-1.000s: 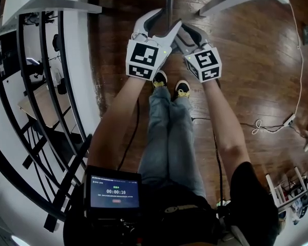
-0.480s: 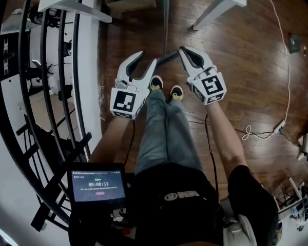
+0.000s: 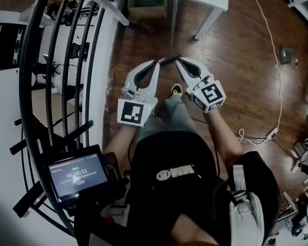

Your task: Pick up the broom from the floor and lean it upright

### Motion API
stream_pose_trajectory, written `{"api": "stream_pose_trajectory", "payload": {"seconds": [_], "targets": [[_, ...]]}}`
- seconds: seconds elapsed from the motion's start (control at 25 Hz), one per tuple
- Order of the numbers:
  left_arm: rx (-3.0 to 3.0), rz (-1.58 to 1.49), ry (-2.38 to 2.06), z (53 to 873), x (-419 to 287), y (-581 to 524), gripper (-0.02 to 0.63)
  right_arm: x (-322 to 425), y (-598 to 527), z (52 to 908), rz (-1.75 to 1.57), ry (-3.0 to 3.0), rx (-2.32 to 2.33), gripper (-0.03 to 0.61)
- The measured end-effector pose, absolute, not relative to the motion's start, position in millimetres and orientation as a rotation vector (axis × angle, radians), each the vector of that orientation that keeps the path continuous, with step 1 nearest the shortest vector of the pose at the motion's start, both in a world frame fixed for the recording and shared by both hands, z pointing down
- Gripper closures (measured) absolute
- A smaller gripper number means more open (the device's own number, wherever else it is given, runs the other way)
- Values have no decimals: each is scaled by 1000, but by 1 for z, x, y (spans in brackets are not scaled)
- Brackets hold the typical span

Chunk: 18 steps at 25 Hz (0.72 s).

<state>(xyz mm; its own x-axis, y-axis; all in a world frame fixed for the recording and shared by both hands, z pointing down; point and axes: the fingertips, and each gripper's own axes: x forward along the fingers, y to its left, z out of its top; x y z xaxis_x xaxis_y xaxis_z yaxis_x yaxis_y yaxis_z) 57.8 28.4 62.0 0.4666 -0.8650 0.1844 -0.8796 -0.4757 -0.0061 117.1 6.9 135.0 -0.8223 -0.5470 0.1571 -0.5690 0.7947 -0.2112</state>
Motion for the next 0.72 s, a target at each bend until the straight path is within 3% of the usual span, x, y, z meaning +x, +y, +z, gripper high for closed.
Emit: {"api": "stream_pose_trajectory", "payload": {"seconds": [0.32, 0.72], "targets": [[2604, 152, -1649, 9, 48, 144, 598, 103, 134, 41, 225, -3013, 933, 577], [2628, 102, -1660, -8, 9, 323, 598, 49, 326, 19, 68, -3004, 897, 575]]}}
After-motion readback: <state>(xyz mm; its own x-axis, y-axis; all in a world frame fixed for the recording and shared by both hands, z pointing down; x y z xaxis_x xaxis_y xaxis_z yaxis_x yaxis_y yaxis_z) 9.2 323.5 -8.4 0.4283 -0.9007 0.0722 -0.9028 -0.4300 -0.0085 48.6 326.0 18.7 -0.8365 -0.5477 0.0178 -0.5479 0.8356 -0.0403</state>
